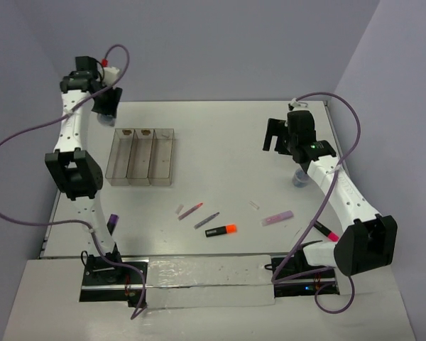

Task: Sort the stationery into containers
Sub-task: Place the stationery in the storage box.

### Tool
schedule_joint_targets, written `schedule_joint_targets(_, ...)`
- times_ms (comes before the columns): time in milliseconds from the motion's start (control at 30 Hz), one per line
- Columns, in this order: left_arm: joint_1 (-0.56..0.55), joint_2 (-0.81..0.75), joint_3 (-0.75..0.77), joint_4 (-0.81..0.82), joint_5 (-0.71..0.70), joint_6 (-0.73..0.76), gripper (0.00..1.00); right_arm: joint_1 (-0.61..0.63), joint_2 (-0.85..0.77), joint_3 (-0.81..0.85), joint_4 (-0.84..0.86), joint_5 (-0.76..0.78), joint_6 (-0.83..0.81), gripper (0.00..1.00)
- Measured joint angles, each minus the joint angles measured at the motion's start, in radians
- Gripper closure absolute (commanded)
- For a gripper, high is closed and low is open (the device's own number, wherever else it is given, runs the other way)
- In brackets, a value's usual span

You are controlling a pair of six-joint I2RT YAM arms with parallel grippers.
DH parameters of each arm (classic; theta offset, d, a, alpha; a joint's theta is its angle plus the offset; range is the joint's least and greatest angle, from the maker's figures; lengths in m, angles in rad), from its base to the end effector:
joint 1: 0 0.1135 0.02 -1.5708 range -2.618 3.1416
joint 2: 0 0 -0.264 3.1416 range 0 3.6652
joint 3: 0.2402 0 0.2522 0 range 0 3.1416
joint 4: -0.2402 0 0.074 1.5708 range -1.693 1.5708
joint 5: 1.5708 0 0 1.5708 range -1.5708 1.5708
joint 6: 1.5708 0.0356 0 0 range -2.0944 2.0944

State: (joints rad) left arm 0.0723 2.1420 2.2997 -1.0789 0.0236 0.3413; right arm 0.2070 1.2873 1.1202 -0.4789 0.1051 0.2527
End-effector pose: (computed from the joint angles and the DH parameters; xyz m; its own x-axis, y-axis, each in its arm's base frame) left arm 0.4604 0.0325 0.3460 -0.7678 0.2799 -0.5763 0.2112 0.9598 0.1847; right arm 0.2797 0.0549 0.3195 -0.6010 0.1279 -0.7889 0.0288 0.9899 0.1385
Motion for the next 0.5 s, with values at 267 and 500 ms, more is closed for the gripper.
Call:
schedule_joint_targets(267, -0.044, 0.054, -0.055, 0.047, -0.053, -0.034, 1.00, 0.000, 0.038, 0.000, 0.002, -0.001, -0.004, 0.00)
schedule_joint_targets(500, -0.048, 0.052, -0.177, 0.078, -0.033, -0.060, 1.00, 0.000, 0.047, 0.000, 0.013, 0.001, -0.004, 0.00)
